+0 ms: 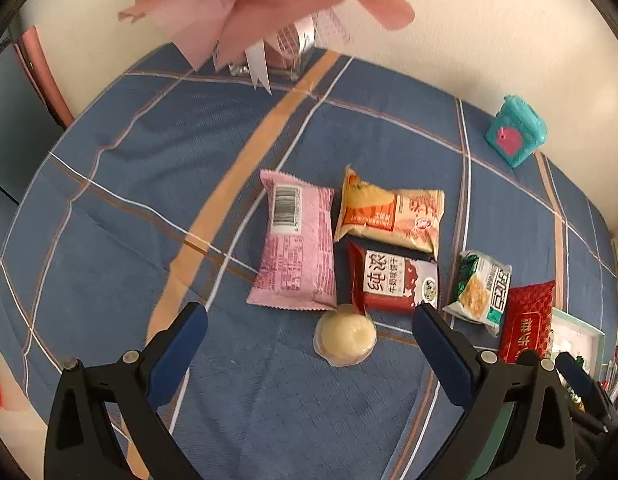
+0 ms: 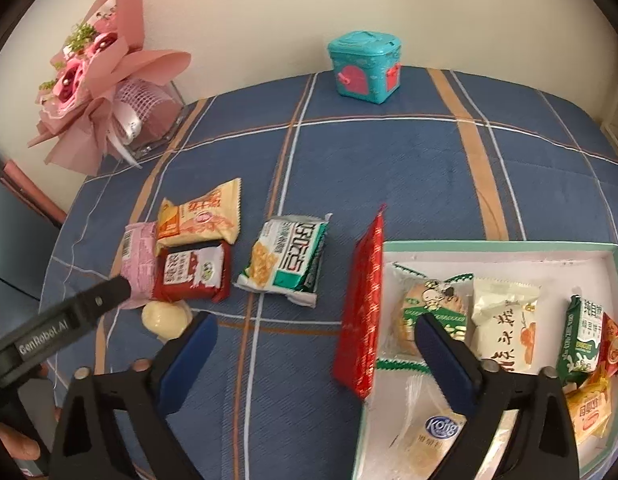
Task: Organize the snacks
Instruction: 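Grasp the red patterned packet with right tool while left tool moves to the round bun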
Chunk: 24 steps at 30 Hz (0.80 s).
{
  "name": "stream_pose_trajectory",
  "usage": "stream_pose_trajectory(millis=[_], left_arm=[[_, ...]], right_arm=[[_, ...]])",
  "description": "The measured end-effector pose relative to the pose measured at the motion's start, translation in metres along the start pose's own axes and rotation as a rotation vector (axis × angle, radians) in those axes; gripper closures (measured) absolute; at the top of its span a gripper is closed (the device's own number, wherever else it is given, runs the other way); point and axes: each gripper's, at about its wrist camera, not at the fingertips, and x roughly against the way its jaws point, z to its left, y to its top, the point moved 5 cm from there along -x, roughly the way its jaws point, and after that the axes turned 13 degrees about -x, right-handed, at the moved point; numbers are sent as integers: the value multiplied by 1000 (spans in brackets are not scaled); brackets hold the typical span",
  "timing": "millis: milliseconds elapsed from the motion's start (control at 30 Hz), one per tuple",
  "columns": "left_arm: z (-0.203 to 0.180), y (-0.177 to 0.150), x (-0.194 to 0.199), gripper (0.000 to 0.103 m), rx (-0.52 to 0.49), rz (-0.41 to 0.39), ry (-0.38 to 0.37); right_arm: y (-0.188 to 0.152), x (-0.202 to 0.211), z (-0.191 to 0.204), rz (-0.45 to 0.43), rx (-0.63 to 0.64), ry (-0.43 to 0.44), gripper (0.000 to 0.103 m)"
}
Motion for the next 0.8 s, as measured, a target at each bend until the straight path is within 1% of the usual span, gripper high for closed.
stream_pose_trajectory(millis=[100, 167, 200, 233, 267, 300, 367, 400, 467, 500, 567, 633, 733, 800], left_arm=[[-1, -2, -7, 1, 1, 20, -7], [-1, -3, -11, 1, 1, 30, -12], [-2, -4, -12, 1, 2, 34, -16], [-2, -4, -13, 1, 4, 37, -21], [-3, -5, -14, 1, 6, 41, -25], [-3, -5, -16, 1, 9, 48, -29], [-3, -6, -20, 1, 14, 57, -37], [-4, -6, -21, 1, 15, 61, -40], [-5, -5, -23, 1, 16, 66, -42], [-5, -6, -23, 1, 16, 68, -43], [-5, -6, -23, 1, 16, 69, -45], [-5, -6, -24, 1, 17, 70, -49], [-7, -7, -25, 1, 16, 75, -51], [-7, -7, -27, 1, 18, 79, -52]], right_arm=[[1, -3, -4, 8, -19, 2, 20], [1, -5, -7, 10, -27, -8, 33], [0, -6, -8, 11, -29, -13, 36], [0, -7, -9, 13, -31, -19, 43], [-1, -8, -9, 15, -31, -21, 48], [-1, -8, -9, 15, -31, -24, 50], [-2, -9, -10, 15, -27, -32, 59], [-2, -9, -10, 16, -25, -36, 60], [-2, -10, -11, 16, -21, -42, 68], [-2, -11, -11, 19, -18, -45, 69], [-4, -14, -12, 26, -10, -61, 78], [-4, -15, -14, 23, -3, -81, 83], [-3, -15, -16, 19, 1, -94, 89], [-3, -15, -16, 20, -6, -92, 90]])
